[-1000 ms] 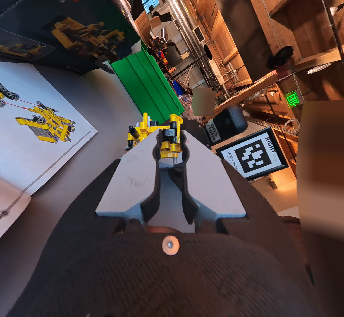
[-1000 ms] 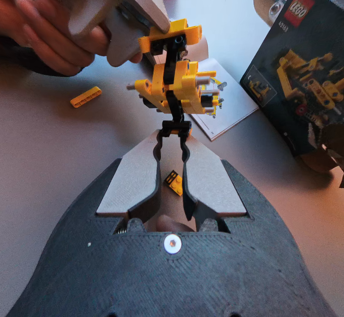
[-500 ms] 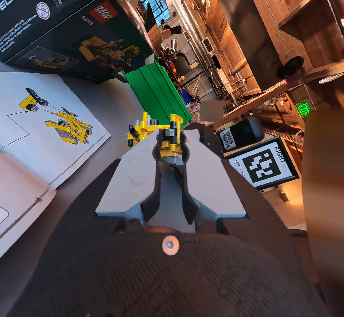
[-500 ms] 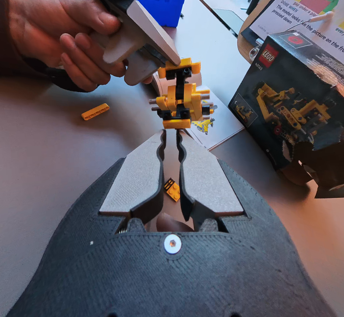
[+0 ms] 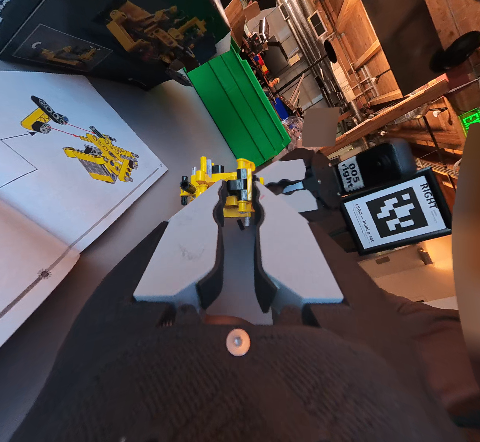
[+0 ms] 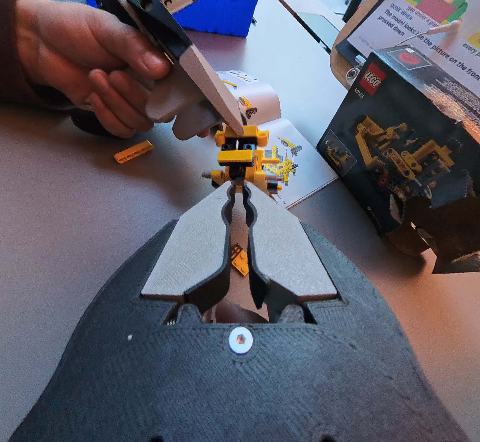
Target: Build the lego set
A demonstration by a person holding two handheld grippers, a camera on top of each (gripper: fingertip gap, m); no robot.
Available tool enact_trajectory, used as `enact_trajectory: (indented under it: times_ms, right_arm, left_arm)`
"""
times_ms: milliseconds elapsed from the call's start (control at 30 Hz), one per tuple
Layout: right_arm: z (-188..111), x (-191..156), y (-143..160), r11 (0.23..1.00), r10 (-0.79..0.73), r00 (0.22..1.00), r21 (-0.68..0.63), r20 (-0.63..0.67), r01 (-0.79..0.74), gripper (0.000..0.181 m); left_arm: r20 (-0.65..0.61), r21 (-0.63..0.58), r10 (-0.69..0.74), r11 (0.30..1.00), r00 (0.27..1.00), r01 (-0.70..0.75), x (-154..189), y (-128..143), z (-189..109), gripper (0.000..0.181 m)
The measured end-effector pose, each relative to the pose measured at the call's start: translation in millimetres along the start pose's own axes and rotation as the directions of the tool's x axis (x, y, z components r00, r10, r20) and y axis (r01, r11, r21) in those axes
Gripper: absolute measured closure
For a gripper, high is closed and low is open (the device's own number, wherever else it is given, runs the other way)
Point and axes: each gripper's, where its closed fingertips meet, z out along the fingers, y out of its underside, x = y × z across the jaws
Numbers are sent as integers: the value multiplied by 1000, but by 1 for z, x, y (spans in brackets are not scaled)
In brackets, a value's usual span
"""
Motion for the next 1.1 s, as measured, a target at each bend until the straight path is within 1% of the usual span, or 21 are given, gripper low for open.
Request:
enact_trajectory:
  times_ms: [167,300,367,433,500,567,633,667,767,933,1000,1100]
  right_arm:
    - [0,-1,4,1000,8,1000,-13,11,-8,178]
    - [-5,1,1,1000,6,1000,4,12,-6,176]
    - [-4,0,2,1000,13,1000,0,23,-13,176]
    - [-3,-3,3,1000,-3,1000,-8,30,3,177]
    - [-3,-5,4,1000,-21,999,-14,34,22,175]
    - [-2,-7,3,999,-25,999,-18,39,26,167]
    - [-1,-5,5,999,-36,999,-32,22,37,169]
    - [-1,-4,6,999,-42,999,-32,11,42,176]
    - [1,-4,11,998,-28,999,-52,19,29,176]
    - [3,-2,17,997,-24,1000,-72,14,24,176]
    - [5,-3,18,997,-20,1000,-79,21,21,176]
    - [6,-4,20,996,-24,999,-85,25,26,176]
  left_arm:
    - [1,-7,-40,999,999,40,-5,4,2,166]
    - [-56,-14,-115,993,992,114,-2,6,3,165]
    - [-64,-14,-143,990,988,142,-3,7,3,166]
    - [-66,-9,-161,987,985,161,-3,7,3,166]
    - [-102,-2,-203,979,974,204,1,6,2,165]
    - [-130,1,-235,971,963,237,4,5,2,169]
    - [-135,16,-252,966,958,257,3,4,0,181]
    - [-134,19,-247,968,960,252,3,4,0,181]
    - [-96,12,-188,982,977,190,1,6,0,181]
    - [-24,-29,-41,999,999,41,2,13,3,181]
    - [8,-42,-7,999,1000,7,-2,14,3,181]
    - [7,-55,7,998,1000,-6,-2,15,3,181]
